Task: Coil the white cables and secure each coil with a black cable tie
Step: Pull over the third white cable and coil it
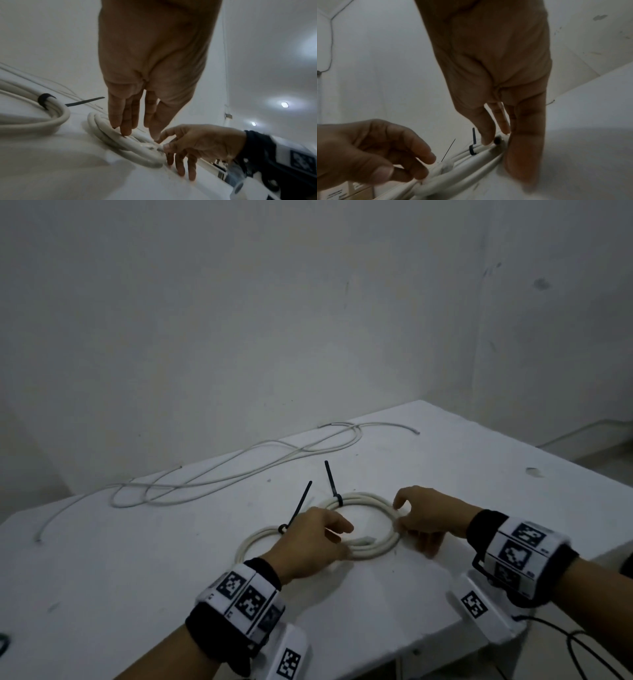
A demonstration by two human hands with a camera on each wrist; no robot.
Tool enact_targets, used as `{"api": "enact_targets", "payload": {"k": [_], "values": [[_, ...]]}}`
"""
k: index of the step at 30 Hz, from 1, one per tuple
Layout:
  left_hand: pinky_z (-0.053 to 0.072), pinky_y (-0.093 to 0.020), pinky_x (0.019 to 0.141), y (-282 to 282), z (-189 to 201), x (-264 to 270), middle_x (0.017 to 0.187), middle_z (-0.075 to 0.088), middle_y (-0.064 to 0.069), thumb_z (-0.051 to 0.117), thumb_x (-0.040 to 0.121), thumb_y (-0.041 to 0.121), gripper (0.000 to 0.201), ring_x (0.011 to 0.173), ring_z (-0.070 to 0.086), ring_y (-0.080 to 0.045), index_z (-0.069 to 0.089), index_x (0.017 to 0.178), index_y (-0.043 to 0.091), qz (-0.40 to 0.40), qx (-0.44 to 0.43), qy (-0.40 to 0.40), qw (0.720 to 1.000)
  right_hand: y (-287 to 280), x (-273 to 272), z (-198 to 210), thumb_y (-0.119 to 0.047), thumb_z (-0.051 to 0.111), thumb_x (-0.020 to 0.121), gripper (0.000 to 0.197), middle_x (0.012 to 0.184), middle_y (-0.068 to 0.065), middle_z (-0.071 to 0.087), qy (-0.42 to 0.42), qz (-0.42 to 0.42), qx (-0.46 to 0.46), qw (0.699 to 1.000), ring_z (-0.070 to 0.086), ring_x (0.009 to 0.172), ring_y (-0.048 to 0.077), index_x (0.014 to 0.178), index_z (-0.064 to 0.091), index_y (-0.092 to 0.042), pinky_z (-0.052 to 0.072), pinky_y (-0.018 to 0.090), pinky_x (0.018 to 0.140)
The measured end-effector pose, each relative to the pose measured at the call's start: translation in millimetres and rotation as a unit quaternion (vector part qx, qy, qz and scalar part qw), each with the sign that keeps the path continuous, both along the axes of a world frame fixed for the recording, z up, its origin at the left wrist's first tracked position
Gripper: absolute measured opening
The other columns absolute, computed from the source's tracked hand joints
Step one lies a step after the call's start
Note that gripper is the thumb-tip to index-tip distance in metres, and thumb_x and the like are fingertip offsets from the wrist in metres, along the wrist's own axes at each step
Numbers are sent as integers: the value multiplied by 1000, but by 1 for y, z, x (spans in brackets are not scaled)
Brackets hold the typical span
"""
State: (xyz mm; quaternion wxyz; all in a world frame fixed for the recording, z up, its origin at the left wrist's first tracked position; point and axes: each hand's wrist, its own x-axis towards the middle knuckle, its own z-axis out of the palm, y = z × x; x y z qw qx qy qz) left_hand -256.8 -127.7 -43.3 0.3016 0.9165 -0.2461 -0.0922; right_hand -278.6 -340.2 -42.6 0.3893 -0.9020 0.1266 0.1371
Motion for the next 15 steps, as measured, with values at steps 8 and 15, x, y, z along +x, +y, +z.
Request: {"api": "enact_targets", "payload": {"k": [8,15], "values": [[41,-9,60,55,38,42,92,68,6,69,84,27,15,78,60,-3,71,94,16,95,-21,-79,992,23,29,54,-27,62,90,35,94,14,62,-36,84,-87,992,68,70,28,116,52,-5,60,36,53],[41,-21,70,98,41,120,98,69,-4,65,87,24,17,84,58,-13,68,96,10,143,86,-109,980,70,113,65,-24,59,91,17,82,5,61,-93,157,-76,980,62,69,16,102,63,-11,52,25,48]]}}
